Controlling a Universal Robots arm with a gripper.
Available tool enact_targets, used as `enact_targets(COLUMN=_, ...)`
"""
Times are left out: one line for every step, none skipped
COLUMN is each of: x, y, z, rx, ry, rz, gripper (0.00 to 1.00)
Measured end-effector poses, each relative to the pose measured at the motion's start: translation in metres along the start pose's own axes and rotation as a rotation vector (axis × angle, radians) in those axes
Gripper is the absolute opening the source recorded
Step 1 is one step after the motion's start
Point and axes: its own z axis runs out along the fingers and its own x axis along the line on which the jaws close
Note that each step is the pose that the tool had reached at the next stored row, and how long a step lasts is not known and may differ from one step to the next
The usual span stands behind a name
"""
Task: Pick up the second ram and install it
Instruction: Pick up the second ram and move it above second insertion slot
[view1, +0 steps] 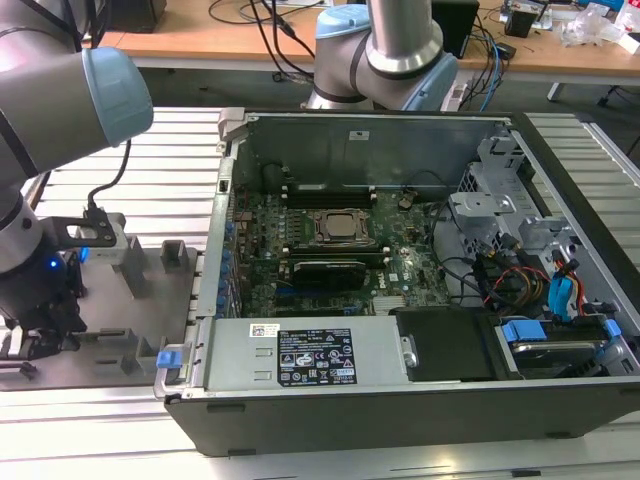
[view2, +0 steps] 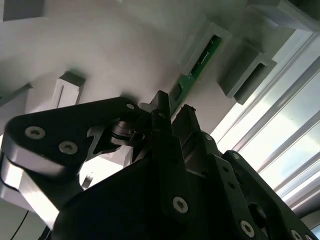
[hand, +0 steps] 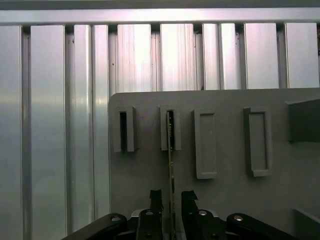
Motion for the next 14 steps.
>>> enact_targets(x=0.0, y=0.0, z=0.0, rx=-0.0001, ry=0.0, rz=0.0, gripper=0.3)
enact_targets(x=0.0, y=0.0, z=0.0, rx=-0.0001, ry=0.0001, rz=0.0, gripper=0.3)
enact_targets(x=0.0, y=0.0, z=0.0001, rx=0.0, ry=0.0, rz=0.0, gripper=0.3)
enact_targets(x=0.0, y=-0.0001, z=0.0002, rx=0.0001, ry=-0.0001, rz=0.0, gripper=0.3)
enact_targets(x=0.0, y=-0.0001, z=0.0001, rx=0.0, ry=-0.0001, rz=0.0, gripper=0.3)
enact_targets(x=0.0, y=-0.0001, z=0.0002, rx=0.0, ry=-0.0001, rz=0.0, gripper=0.22)
enact_targets(x=0.0, y=-0.0001, z=0.0002, rx=0.0, ry=0.0, rz=0.0, gripper=0.16)
enact_targets(x=0.0, y=0.0, z=0.0002, rx=0.0, ry=0.0, rz=0.0, gripper=0.16)
enact_targets(x=0.0, y=0.0, z=0.0002, rx=0.0, ry=-0.0001, rz=0.0, gripper=0.14)
enact_targets(x=0.0, y=0.0, z=0.0002, rx=0.0, ry=-0.0001, rz=0.0, gripper=0.14)
enact_targets(x=0.0, y=0.0, z=0.0003, rx=0.0, ry=0.0, rz=0.0, gripper=0.14)
enact_targets(x=0.0, y=0.0, z=0.0003, rx=0.0001, ry=0.0, rz=0.0, gripper=0.14)
enact_targets(x=0.0, y=-0.0001, z=0.0003, rx=0.0, ry=0.0, rz=0.0, gripper=0.14)
enact_targets(x=0.0, y=0.0, z=0.0003, rx=0.0, ry=0.0, rz=0.0, gripper=0.14)
